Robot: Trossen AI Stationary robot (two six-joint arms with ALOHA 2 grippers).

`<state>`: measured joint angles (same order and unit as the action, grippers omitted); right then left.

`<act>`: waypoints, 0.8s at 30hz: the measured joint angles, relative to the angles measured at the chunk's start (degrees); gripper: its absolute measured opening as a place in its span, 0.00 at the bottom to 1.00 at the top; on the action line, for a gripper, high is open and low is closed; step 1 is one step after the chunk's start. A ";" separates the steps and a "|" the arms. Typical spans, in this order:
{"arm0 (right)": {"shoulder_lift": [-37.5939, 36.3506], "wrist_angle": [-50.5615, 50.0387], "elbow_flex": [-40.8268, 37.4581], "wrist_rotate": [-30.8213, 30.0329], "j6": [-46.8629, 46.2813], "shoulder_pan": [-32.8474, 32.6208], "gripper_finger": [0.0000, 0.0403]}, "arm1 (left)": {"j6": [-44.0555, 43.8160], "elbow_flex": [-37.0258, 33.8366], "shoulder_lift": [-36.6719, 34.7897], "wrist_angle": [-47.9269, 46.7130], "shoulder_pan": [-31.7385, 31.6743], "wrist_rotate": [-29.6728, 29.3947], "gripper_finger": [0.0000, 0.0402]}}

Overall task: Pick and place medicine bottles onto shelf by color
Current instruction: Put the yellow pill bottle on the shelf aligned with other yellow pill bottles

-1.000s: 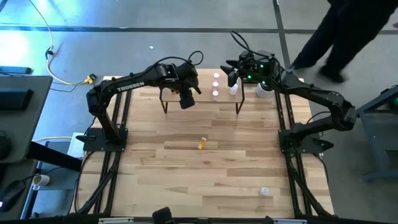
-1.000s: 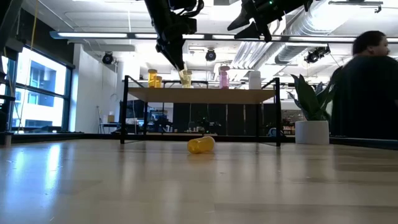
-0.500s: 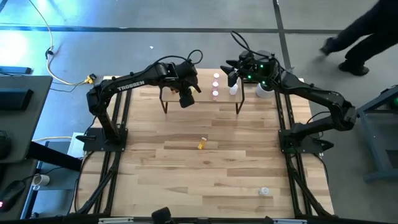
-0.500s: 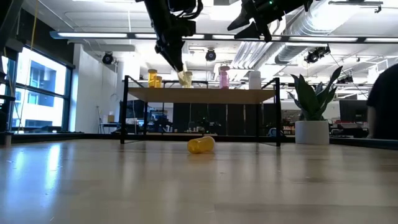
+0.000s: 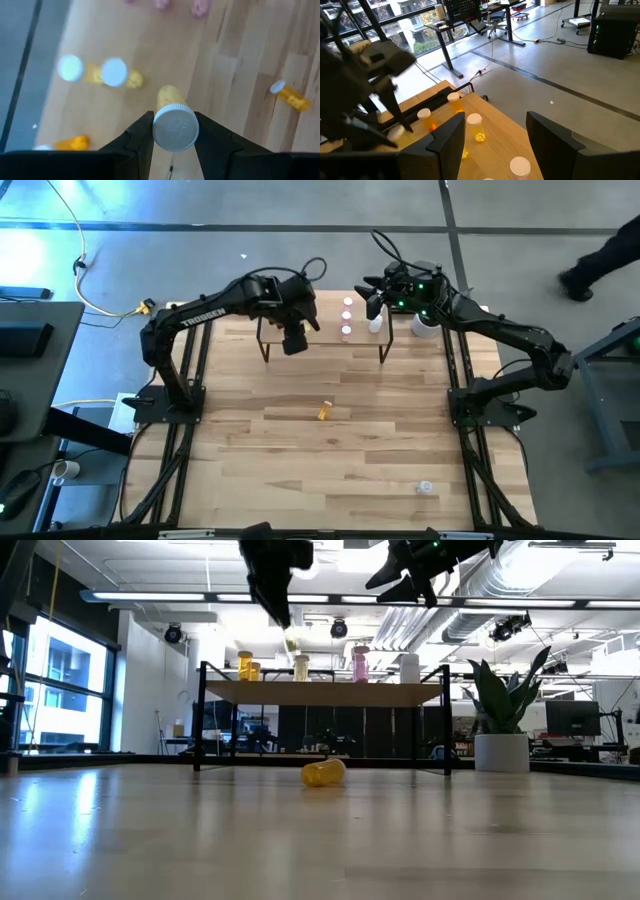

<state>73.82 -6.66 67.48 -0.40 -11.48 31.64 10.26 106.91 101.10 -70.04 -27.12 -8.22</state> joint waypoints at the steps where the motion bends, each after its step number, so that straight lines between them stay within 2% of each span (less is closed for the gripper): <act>1: -0.01 0.00 0.00 0.00 0.00 0.00 0.50 | 0.01 1.22 -0.01 -0.36 -0.25 0.00 0.29; 8: 0.00 -0.97 0.00 0.00 0.02 0.00 0.50 | -0.05 5.81 -0.04 -2.18 -1.69 -0.03 0.29; 15: 0.00 -1.51 0.00 0.00 0.02 -0.01 0.50 | -1.59 6.02 1.90 -3.79 -1.07 2.65 0.29; 24: 0.00 -1.93 0.00 0.00 0.02 0.00 0.50 | -1.07 6.02 5.72 -4.42 -0.25 3.21 0.29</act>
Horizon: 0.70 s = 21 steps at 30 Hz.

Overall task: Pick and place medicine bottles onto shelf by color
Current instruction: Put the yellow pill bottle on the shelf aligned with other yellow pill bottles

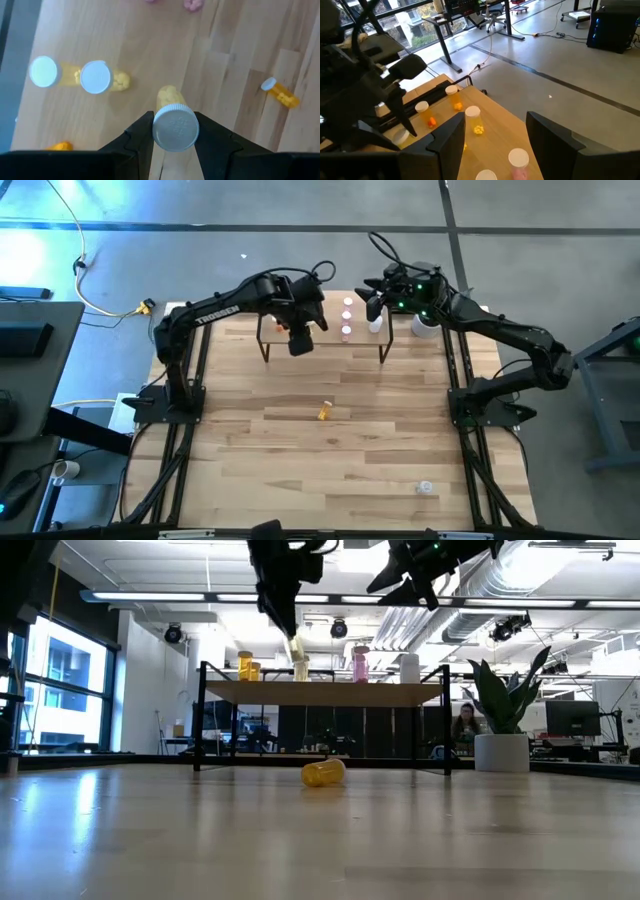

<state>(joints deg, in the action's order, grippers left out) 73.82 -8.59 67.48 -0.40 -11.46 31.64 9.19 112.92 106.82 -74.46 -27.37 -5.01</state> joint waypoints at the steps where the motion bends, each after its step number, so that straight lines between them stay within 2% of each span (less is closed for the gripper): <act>1: 0.00 -0.24 0.00 0.00 0.00 -0.02 0.50 | 0.01 -0.02 0.38 -0.14 -0.13 -0.08 0.29; 16: 0.00 -2.53 -0.02 0.00 0.00 -0.02 0.50 | 1.51 -0.04 3.33 0.07 -0.90 0.44 0.29; 21: 0.00 -2.59 -0.02 -0.01 -0.02 -0.02 0.50 | 1.99 -0.04 3.33 0.54 -1.18 2.85 0.29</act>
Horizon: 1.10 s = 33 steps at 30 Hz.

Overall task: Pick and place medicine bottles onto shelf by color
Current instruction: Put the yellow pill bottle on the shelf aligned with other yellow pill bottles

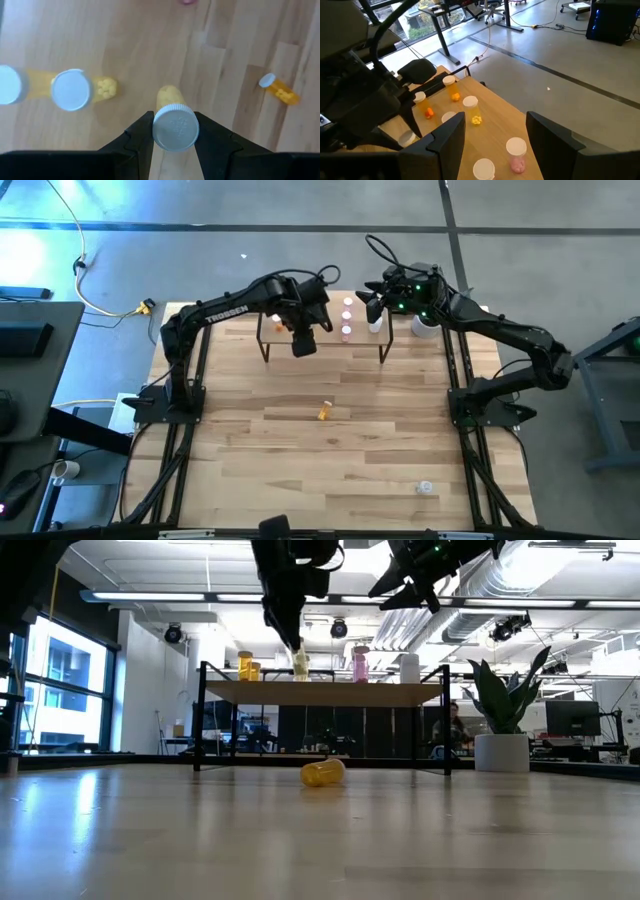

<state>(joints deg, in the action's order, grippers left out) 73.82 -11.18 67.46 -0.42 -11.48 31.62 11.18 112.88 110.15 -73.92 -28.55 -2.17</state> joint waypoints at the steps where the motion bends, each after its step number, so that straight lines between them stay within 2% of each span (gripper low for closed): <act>1: 0.00 0.00 0.00 0.01 0.01 0.00 0.50 | 0.28 0.00 0.08 0.14 -0.04 -0.03 0.29; 25: 0.00 -0.22 0.00 0.01 0.00 0.00 0.50 | 1.07 -0.02 0.92 -2.50 -1.05 0.04 0.29; 33: 0.00 -0.24 0.00 0.01 0.01 -0.15 0.50 | 1.16 -0.02 0.92 -0.62 -1.05 0.04 0.29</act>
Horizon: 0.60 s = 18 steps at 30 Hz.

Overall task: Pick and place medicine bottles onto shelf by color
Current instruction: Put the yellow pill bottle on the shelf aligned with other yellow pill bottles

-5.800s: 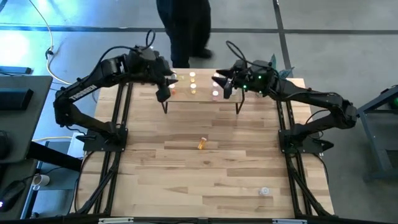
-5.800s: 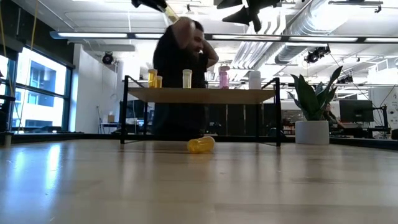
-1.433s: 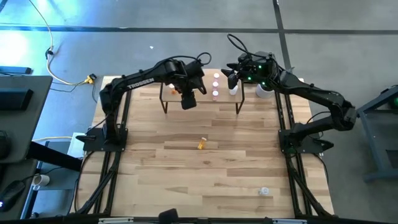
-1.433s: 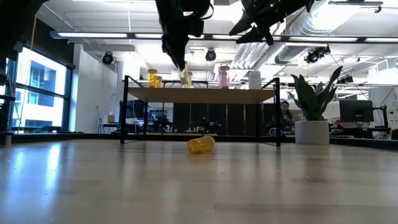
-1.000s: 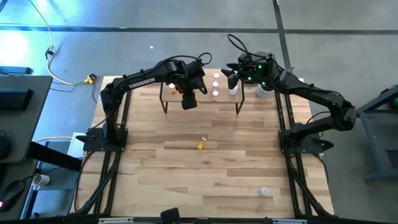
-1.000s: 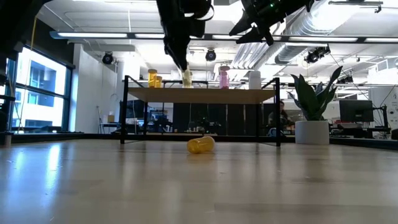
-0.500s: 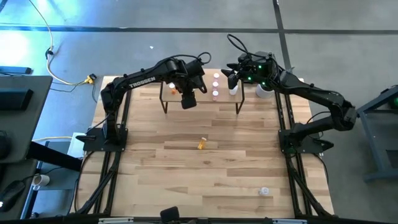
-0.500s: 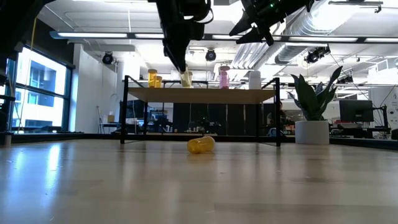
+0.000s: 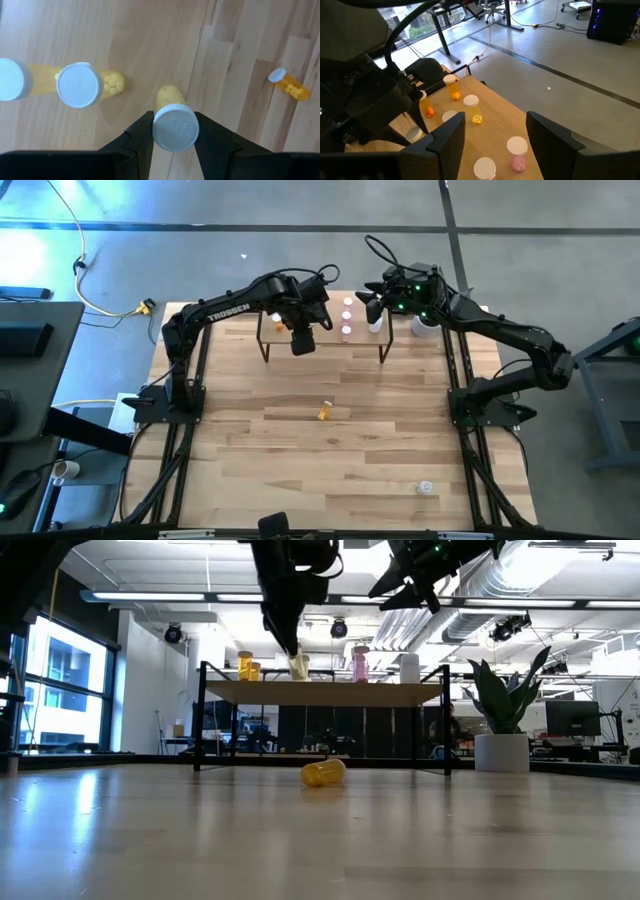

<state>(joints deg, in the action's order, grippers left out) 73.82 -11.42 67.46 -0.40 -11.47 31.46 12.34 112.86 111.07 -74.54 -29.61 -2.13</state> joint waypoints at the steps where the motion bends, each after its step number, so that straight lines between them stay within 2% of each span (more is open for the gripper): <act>1: 0.00 0.00 0.00 0.00 -0.01 0.00 0.50 | -0.05 0.00 0.00 0.16 0.00 0.00 0.29; 18: 0.00 -2.49 0.00 0.02 -0.01 0.00 0.50 | 0.26 0.00 0.00 0.81 0.00 0.00 0.29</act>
<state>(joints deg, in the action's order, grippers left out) 73.82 -13.91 67.46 -0.39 -11.48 31.46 12.60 112.86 111.07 -73.73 -29.61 -2.13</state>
